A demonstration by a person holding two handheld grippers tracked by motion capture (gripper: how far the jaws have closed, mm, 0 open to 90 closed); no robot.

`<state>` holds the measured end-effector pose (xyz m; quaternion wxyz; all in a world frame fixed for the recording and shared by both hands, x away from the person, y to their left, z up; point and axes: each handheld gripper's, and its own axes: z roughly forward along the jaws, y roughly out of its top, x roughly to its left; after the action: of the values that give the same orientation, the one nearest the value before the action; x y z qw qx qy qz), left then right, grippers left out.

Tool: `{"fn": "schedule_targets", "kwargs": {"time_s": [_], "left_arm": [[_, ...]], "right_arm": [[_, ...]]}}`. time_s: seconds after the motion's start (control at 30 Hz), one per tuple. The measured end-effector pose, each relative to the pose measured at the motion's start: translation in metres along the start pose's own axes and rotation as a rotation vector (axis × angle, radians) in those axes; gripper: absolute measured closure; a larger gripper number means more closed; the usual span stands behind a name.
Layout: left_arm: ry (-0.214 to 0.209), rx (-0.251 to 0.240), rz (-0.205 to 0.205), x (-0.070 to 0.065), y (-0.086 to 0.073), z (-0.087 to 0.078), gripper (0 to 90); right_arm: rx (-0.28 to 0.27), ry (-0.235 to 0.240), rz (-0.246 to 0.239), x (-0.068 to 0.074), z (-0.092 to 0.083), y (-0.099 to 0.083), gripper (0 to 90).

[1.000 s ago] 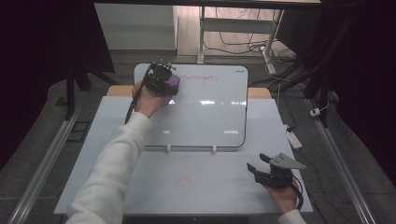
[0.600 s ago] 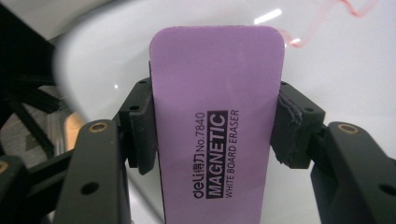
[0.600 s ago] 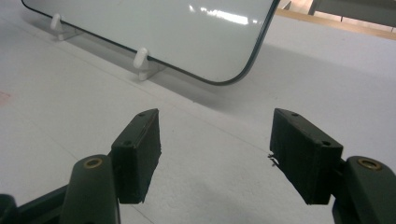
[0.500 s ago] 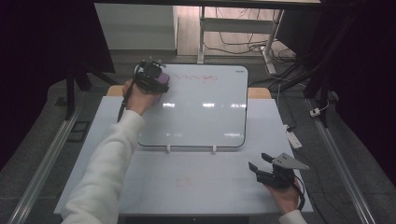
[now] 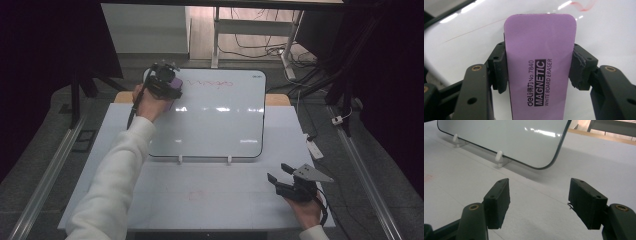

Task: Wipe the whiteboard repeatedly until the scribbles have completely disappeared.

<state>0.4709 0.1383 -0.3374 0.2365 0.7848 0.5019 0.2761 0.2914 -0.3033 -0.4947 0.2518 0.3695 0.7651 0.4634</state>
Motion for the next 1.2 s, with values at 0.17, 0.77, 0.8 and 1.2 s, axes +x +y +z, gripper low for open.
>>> {"fn": "schedule_targets", "kwargs": {"time_s": [0.17, 0.77, 0.8, 1.2], "left_arm": [[-0.014, -0.018, 0.052, -0.026, 0.011, 0.007, 41.1], [-0.062, -0.052, 0.197, -0.104, 0.049, 0.017, 41.1], [-0.047, -0.055, 0.195, -0.102, 0.049, 0.015, 41.1], [-0.065, -0.083, 0.186, -0.119, 0.055, 0.020, 41.2]], "right_arm": [[0.002, -0.001, -0.001, 0.000, 0.000, 0.000, 33.3], [-0.002, 0.006, 0.007, -0.001, -0.001, 0.000, 33.3], [-0.002, 0.005, 0.006, -0.001, -0.001, 0.000, 33.3], [0.002, 0.005, 0.004, -0.001, 0.001, -0.001, 33.3]]}}
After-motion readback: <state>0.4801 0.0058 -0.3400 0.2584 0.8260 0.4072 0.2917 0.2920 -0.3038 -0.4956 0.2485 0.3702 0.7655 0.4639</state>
